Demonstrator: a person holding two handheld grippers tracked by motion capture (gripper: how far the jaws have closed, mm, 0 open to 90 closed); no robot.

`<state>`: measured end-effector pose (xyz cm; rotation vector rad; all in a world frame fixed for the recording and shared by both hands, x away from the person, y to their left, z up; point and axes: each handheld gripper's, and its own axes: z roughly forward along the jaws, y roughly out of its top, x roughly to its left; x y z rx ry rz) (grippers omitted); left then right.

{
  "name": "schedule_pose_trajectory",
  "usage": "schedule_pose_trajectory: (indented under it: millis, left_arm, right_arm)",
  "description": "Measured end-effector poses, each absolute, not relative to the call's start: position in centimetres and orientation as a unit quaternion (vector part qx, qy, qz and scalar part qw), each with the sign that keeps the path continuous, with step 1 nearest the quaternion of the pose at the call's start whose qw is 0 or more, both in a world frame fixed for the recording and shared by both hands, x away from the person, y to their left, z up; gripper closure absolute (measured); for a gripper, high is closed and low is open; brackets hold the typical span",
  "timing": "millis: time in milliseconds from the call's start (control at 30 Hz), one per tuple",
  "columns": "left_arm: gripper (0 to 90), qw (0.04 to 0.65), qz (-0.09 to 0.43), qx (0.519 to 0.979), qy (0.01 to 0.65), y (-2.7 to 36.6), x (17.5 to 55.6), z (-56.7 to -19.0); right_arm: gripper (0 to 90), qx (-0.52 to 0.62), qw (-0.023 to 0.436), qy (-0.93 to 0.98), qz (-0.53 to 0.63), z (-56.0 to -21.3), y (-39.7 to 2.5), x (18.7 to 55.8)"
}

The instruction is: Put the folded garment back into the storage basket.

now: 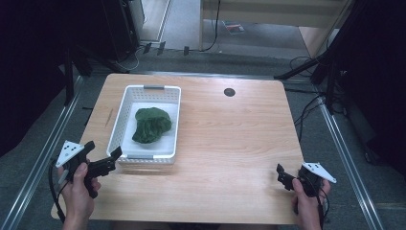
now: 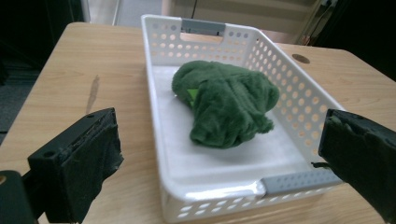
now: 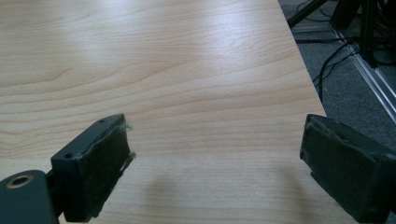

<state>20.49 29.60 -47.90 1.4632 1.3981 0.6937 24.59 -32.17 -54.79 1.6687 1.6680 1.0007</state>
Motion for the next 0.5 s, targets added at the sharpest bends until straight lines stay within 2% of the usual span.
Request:
schedule_pose_trajectory:
  millis: [500]
  left_arm:
    - [0.0, 0.476, 0.299, 0.583, 0.586, 33.9, 17.5, -53.0]
  right_arm:
    - [8.2, 0.625, 0.286, 0.624, 0.371, -54.8, -32.1, 24.6]
